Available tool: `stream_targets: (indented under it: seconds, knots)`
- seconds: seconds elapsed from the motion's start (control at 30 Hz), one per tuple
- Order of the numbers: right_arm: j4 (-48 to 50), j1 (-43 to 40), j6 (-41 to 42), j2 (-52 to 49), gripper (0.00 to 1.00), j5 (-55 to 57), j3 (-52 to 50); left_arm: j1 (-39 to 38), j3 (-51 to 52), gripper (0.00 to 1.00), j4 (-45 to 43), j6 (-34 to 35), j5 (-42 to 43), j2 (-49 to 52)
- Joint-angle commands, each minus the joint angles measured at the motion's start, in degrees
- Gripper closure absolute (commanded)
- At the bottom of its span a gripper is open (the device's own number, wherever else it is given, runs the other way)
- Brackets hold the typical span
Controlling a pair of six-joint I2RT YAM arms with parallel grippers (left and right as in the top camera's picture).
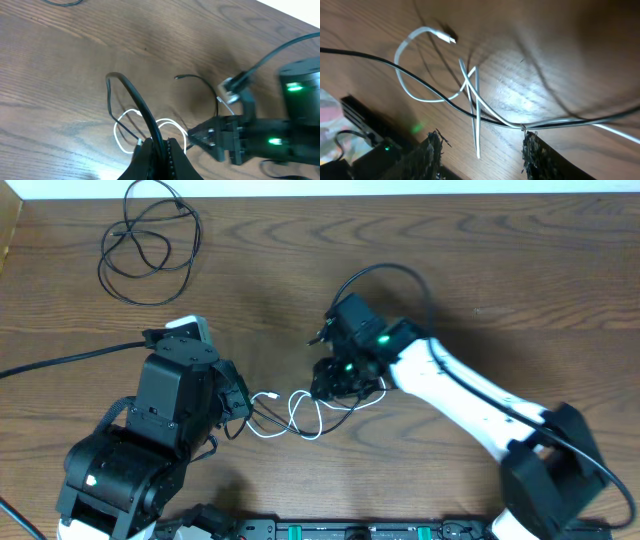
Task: Untangle cables
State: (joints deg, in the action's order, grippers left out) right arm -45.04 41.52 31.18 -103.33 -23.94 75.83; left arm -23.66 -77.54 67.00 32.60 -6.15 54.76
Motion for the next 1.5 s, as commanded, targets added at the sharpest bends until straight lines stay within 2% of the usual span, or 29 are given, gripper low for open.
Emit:
stream_targets:
  seconds: [0.0, 0.17, 0.23, 0.33, 0.53, 0.77, 0.97, 1.23, 1.33, 1.47]
  knots:
    - [0.6, 2.2, 2.7, -3.5, 0.5, -0.7, 0.2, 0.2, -0.7, 0.92, 0.4, 0.6, -1.2, -0.2]
    - [0.6, 3.7, 3.6, -6.5, 0.55, -0.4, 0.2, 0.2, -0.7, 0.93, 0.5, 0.6, -1.2, -0.2]
    - [0.7, 4.1, 3.8, -7.2, 0.62, -0.4, 0.2, 0.2, -0.7, 0.92, 0.5, 0.6, -1.2, -0.2]
    - [1.2, 4.6, 3.7, -7.6, 0.99, -0.3, 0.2, 0.2, -0.7, 0.92, 0.5, 0.6, -1.2, -0.2]
    - [1.5, 4.0, 3.7, -6.3, 0.99, -0.9, 1.4, 0.2, -0.7, 0.92, 1.1, 0.7, -1.2, -0.1]
    - [-6.6, 0.5, 0.2, 2.6, 0.99, 2.0, 8.6, 0.2, -0.7, 0.92, 2.1, 0.7, -1.2, 0.2]
    - [-15.6, -4.8, -0.2, 13.8, 0.99, 14.3, 15.8, 0.2, -0.7, 0.92, 2.6, 0.7, -1.2, 0.7]
    - [-15.8, -14.6, 2.9, 29.2, 0.99, 29.9, 17.2, 0.2, -0.7, 0.92, 3.3, 1.1, -2.4, 1.4]
    - [-17.6, -17.5, 3.3, 32.6, 0.99, 40.7, 17.2, 0.2, -0.6, 0.92, 6.1, 6.7, -8.2, 1.7]
    - [-24.5, -20.9, 9.5, 33.6, 0.99, 54.1, 17.2, 0.2, -0.6, 0.92, 10.2, 13.6, -15.6, 2.1]
